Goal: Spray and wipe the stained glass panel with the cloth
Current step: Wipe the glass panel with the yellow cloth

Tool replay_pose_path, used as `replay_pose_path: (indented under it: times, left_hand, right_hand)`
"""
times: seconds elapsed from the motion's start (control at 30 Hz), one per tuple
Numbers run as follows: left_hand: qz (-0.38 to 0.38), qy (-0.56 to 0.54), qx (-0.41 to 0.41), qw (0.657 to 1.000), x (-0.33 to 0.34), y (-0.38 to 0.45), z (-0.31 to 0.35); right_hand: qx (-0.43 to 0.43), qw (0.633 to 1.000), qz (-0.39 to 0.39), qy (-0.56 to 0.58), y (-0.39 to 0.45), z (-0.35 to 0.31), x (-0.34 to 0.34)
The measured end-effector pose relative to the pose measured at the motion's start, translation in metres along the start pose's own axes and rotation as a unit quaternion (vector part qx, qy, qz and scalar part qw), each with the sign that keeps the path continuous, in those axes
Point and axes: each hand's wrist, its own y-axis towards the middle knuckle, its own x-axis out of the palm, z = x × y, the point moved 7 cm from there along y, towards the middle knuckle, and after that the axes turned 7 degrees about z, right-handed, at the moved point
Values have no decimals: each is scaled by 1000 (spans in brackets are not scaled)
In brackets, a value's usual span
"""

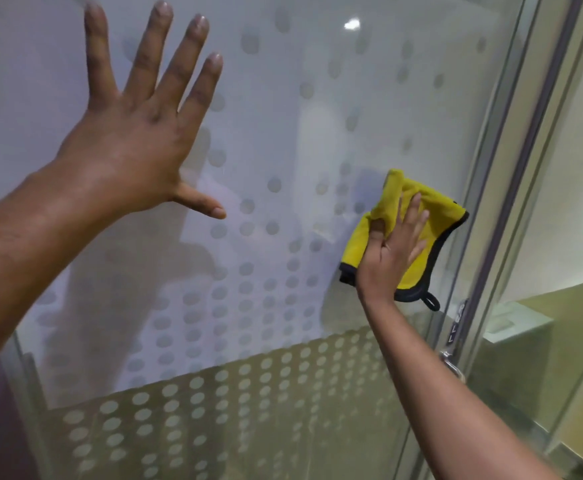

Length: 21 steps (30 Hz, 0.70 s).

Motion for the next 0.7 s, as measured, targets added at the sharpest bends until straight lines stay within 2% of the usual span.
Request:
replay_pose_path:
  times: [0.07, 0.17, 0.23, 0.27, 0.3, 0.4, 0.5, 0.6, 0.7]
  left_hand:
    - [1, -4, 4, 1000, -1, 1, 1]
    - [-8, -5, 9, 1000, -1, 2, 0]
    - [-15, -16, 11, 1000, -2, 1, -1]
    - [-18, -20, 11, 1000, -2, 1, 0]
    - [-19, -19, 12, 1000, -2, 0, 0]
    - [-24, -14, 13, 1000, -1, -1, 2]
    - [-26, -14, 13, 999, 0, -1, 2]
    - [-14, -31, 14, 999, 0, 2, 2]
    - [-13, -44, 13, 999, 2, 3, 2]
  right_hand:
    - [-59, 998, -27, -18, -18, -40, 19]
    - [-222, 967, -121, -30, -80, -83, 41]
    - [-303, 936, -177, -38, -119, -79, 41]
    - [-308, 933, -180, -40, -124, -68, 36]
    - [-280, 945, -167, -37, -117, -56, 30]
    - [-75, 994, -70, -24, -52, -20, 11]
    - [57, 998, 7, -9, 29, -23, 8]
    - [54, 998, 12, -28, 85, -63, 24]
    - [-78, 996, -2, -47, 84, -132, 50]
